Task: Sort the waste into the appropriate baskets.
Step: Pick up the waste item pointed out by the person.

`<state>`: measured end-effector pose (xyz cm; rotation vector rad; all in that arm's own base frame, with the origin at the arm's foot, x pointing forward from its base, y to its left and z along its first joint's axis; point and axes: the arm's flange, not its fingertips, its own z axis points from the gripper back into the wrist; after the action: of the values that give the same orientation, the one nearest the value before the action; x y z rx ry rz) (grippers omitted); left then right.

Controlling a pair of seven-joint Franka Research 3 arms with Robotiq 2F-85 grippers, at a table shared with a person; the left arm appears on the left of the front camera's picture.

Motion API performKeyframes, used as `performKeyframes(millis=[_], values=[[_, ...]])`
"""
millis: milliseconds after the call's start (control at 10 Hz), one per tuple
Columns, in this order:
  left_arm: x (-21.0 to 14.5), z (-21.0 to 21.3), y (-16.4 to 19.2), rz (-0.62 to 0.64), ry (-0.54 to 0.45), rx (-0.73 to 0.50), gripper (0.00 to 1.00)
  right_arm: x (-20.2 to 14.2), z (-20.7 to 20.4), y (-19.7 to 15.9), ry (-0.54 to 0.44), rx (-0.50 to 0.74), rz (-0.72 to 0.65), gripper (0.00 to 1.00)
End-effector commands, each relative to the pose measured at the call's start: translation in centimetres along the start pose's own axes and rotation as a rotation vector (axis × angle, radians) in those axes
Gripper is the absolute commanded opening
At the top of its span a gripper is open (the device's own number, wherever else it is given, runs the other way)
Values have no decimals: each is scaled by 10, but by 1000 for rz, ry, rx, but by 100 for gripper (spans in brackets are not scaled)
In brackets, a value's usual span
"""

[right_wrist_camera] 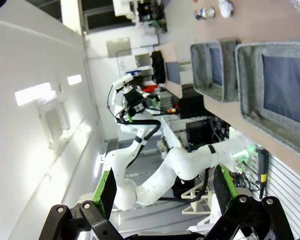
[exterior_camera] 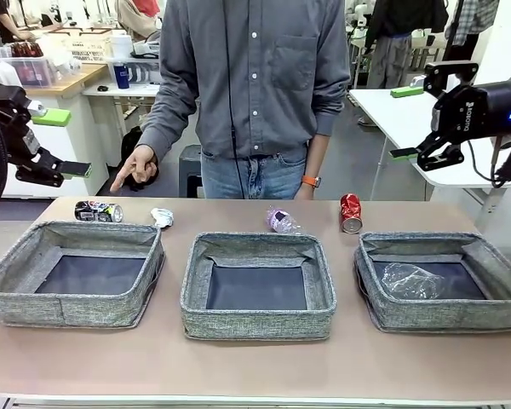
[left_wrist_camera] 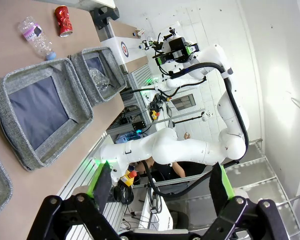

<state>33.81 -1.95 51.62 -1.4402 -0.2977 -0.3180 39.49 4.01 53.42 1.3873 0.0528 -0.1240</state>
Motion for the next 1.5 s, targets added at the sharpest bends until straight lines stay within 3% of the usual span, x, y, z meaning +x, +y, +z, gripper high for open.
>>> performKeyframes(millis=[0,200,300,400,500,600,700,800,900,1000,1100,1200,1300,1400], values=[[0,-2,-1,-19,-9,-22,100,2,1,2,4,21,19,100],[0,0,0,0,0,0,100,2,1,2,4,21,19,100],[14,0,2,0,90,274,100,2,1,2,4,21,19,100],[33,5,8,-35,120,578,100,2,1,2,4,21,19,100],[47,9,10,-84,86,943,100,2,1,2,4,21,19,100],[56,11,12,-90,141,1145,100,2,1,2,4,21,19,100],[60,10,15,-56,191,1233,100,2,1,2,4,21,19,100],[65,8,21,-102,242,1224,100,2,1,2,4,21,19,100],[71,7,27,-294,249,1268,100,2,1,2,4,21,19,100],[79,5,29,-630,225,1233,100,2,1,2,4,21,19,100],[86,1,33,-845,259,1221,100,2,1,2,4,21,19,100],[88,-3,40,-903,363,1182,100,2,1,2,4,21,19,100],[85,-10,48,-874,534,1153,100,2,1,2,4,21,19,100],[81,-15,53,-827,636,1112,100,2,1,2,4,21,19,100]])
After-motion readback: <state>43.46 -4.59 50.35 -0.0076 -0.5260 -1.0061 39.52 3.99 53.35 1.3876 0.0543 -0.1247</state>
